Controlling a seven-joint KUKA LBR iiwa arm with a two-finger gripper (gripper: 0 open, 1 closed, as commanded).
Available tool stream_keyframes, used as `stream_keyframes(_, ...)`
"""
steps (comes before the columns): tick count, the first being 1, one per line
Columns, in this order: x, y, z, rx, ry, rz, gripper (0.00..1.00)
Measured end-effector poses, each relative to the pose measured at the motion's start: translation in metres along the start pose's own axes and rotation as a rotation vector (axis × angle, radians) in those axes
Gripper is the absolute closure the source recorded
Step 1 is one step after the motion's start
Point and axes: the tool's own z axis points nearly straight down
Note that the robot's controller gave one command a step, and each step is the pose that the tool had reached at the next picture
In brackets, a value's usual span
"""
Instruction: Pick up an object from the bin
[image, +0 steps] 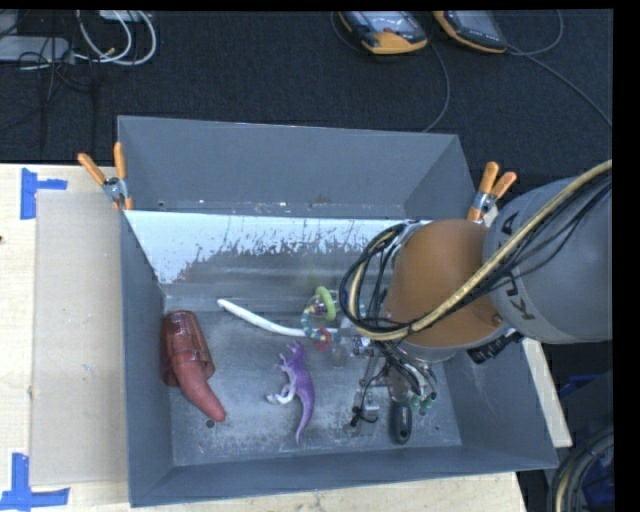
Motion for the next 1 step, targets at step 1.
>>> stream_keyframes(1,-0.0249,0.0263,0.0391,-0.001,0.000,-0.322,0.00)
